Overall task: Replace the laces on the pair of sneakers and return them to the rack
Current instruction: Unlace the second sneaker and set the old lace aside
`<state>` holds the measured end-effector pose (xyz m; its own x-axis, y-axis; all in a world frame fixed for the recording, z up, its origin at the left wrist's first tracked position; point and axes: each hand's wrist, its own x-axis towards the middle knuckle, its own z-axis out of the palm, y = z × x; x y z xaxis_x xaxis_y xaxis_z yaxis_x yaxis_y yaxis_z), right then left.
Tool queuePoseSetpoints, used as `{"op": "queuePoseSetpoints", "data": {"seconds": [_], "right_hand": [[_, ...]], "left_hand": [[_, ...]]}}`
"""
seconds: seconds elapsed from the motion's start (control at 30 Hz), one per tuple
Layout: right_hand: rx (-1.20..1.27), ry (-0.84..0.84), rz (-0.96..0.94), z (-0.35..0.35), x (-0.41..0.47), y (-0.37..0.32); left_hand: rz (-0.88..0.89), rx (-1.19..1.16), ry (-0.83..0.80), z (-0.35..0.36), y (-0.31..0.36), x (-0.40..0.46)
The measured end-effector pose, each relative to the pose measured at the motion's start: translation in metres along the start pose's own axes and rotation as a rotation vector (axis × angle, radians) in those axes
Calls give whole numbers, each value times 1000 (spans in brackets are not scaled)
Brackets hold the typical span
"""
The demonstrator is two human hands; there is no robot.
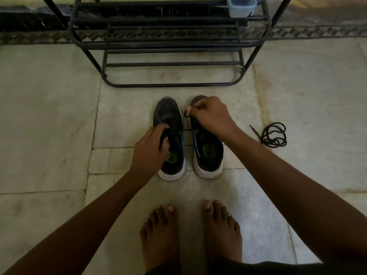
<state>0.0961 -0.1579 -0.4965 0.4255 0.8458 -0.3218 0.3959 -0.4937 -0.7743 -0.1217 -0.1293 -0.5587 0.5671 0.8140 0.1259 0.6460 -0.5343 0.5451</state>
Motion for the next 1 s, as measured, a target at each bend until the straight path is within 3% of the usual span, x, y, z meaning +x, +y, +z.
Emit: {"op": "queuePoseSetpoints", "data": {"seconds": [0.07, 0.17, 0.4, 0.5, 0.57, 0.63, 0.7, 0.77, 0.87, 1.0], "right_hand": [[-337, -15, -74, 9, -7, 0], [-566, -50, -143, 21, -22, -11], [-618, -332, -215, 42, -51, -29], [-694, -369, -220, 52, -56, -28], [-694, -376, -201, 57, -54, -27], [-709, -384, -198, 60, -53, -27], [-733, -400, -210, 63, -55, -30], [-745, -408, -223, 64, -57, -34], [-740, -385, -209, 65, -54, -33], [-719, -362, -192, 68, -54, -29]], "left_hand": [[40, 1, -7, -5, 0, 6], [94, 50, -18, -10, 0, 16], [64, -34, -81, -18, 2, 36], [-96, -145, -104, -23, -1, 41], [-369, -292, -159, -26, -3, 50], [-706, -592, -226, -30, -1, 60], [-904, -859, -294, -37, -2, 66], [-972, -1014, -366, -45, -6, 70], [-956, -1016, -470, -51, -9, 72], [-873, -941, -378, -54, -5, 74]]}}
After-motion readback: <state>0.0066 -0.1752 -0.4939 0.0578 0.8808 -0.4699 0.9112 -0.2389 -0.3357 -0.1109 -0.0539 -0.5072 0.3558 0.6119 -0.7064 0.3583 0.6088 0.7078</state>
